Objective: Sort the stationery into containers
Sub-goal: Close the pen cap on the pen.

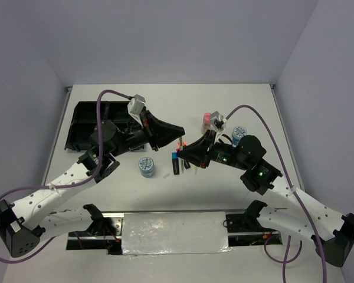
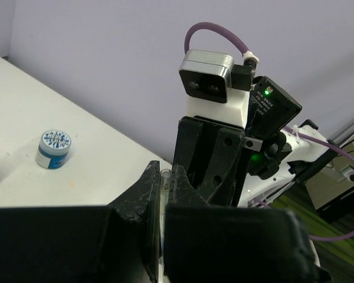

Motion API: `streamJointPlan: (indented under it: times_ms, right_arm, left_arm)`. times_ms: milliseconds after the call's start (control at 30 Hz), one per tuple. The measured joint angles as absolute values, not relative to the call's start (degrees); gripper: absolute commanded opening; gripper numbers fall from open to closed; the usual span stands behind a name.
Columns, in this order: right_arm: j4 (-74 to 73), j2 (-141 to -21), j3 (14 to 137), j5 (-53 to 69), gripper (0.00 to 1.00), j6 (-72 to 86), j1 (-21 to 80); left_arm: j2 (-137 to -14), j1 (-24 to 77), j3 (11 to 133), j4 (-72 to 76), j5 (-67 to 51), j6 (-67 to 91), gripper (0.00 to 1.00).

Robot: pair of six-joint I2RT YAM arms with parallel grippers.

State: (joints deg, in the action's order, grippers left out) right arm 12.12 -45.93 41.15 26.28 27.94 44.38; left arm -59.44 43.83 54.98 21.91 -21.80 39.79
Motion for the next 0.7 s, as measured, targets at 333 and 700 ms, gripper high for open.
streamJointPlan:
  times_ms: [333,700]
  right_arm:
    - [-9.06,-56.9,61.93,27.33,0.0,23.94,44.05]
    - [-9.61,-60.14,66.41,38.52,0.0,25.36,43.09]
  left_arm:
    - [-58.19,44.99,44.58,43.31,-12.73,42.92,0.0]
    - [-50.72,50.94,42.26,41.17,0.03,41.06,0.19]
